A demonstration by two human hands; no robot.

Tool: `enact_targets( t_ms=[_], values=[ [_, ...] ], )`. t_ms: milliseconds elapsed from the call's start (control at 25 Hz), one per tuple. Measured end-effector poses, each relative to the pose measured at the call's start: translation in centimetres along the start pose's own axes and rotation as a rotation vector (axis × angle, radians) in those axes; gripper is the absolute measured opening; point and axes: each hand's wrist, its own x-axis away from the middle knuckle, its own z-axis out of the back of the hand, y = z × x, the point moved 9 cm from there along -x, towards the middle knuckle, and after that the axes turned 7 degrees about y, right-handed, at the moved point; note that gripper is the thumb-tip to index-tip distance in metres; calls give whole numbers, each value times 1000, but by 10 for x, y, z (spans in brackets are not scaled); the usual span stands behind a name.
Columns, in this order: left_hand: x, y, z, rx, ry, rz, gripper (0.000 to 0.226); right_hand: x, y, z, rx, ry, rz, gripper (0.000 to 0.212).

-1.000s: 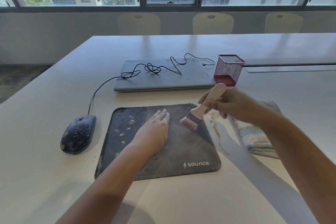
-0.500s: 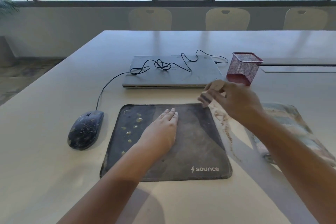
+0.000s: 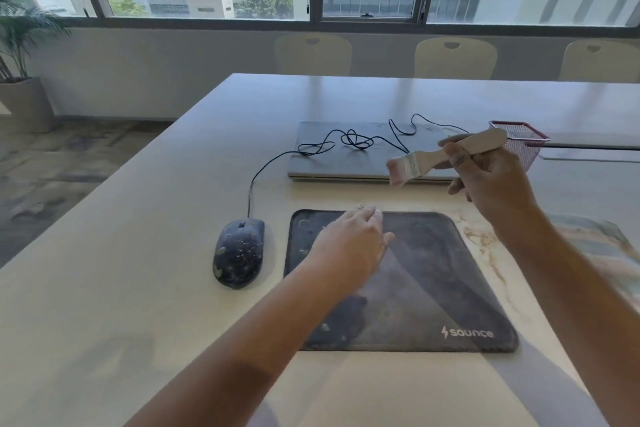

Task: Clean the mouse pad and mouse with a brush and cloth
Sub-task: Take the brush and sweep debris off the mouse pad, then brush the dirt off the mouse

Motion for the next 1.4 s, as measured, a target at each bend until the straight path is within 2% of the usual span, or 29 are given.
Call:
enact_targets(
  t_ms=[120, 240, 440, 560, 680, 840, 920, 1080, 1400],
  values=[
    [17, -37, 35, -23, 28, -10, 51, 9, -9, -21, 112, 51, 27, 15],
    [42, -83, 63, 29, 70, 27, 54, 20, -19, -59, 152, -19, 48, 14],
    [86, -171, 71, 272, 82, 183, 83, 22, -35, -104, 158, -52, 39, 16],
    [105, -205, 56, 343, -2, 246, 102, 23, -49, -124, 190, -4, 56, 19],
    [112, -213, 40, 297, -96, 207, 120, 22, -60, -148, 267, -17, 60, 22],
    [108, -204, 29, 205, -138, 130, 129, 26, -65, -181, 322, -154, 57, 20],
    [106, -206, 28, 182, -143, 122, 130, 29, -61, -193, 242, -229, 16, 21],
    [107, -206, 26, 172, -155, 102, 126, 34, -45, -200, -53, -312, -231, 23],
    [110, -195, 32, 176, -147, 59, 126, 40, -38, -207, -119, -339, -323, 29]
  ],
)
